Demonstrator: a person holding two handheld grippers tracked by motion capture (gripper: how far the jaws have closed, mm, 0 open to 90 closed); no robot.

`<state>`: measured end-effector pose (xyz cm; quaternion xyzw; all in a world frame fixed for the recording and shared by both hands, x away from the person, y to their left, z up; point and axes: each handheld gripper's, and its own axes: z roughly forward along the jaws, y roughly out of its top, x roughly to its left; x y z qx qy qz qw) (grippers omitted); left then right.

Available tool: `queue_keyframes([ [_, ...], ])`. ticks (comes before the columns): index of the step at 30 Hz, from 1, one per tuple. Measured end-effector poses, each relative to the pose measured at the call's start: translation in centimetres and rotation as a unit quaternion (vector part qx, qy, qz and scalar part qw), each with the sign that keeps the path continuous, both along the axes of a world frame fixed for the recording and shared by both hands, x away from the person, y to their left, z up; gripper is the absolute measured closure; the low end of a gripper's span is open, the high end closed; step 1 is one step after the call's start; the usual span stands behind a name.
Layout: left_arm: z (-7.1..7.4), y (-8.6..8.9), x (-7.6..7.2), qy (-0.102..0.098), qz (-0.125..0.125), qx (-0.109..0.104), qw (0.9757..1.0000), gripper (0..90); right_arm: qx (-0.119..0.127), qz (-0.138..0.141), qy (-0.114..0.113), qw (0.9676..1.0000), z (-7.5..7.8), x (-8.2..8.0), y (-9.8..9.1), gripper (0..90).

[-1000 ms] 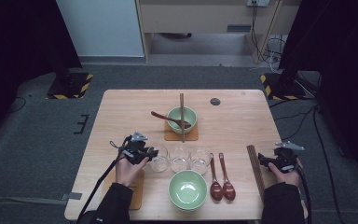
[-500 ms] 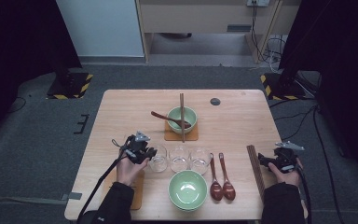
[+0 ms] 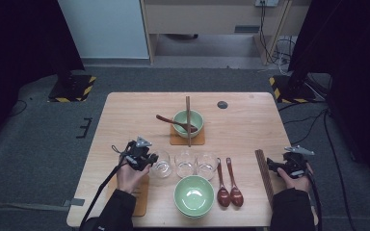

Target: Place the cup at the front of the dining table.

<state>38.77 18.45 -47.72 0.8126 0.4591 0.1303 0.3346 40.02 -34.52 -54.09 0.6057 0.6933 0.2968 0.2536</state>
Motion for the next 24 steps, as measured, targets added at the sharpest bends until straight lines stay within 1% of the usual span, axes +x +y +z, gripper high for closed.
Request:
queue_keyframes([
  [2,-0.1,0.2,-0.1,0.0,0.006,-0.007,1.0,80.6,0.0,0.0,0.0,1.0,0.0,0.0,0.0,5.7],
  [4,-0.1,0.2,-0.1,0.001,0.009,-0.009,0.9999,80.6,0.0,0.0,0.0,1.0,0.0,0.0,0.0,5.7],
  [9,0.0,0.2,-0.3,0.001,0.015,-0.005,0.9999,80.9,0.0,0.0,0.0,1.0,0.0,0.0,0.0,5.7],
  [10,0.1,0.2,-0.4,0.005,0.017,-0.005,0.9998,81.0,0.0,0.0,0.0,1.0,0.0,0.0,0.0,5.8],
  [13,0.2,0.3,-0.5,0.006,0.022,-0.006,0.9997,81.2,0.0,0.0,0.0,1.0,0.0,0.0,0.0,5.7],
  [21,0.4,0.8,-0.8,0.009,0.025,-0.01,0.9996,81.9,0.0,0.0,0.0,1.0,0.0,0.0,0.0,5.7],
  [24,0.5,1.0,-1.1,0.004,0.029,-0.01,0.9995,82.6,-0.001,-0.003,0.002,1.0,0.0,0.0,0.0,4.5],
])
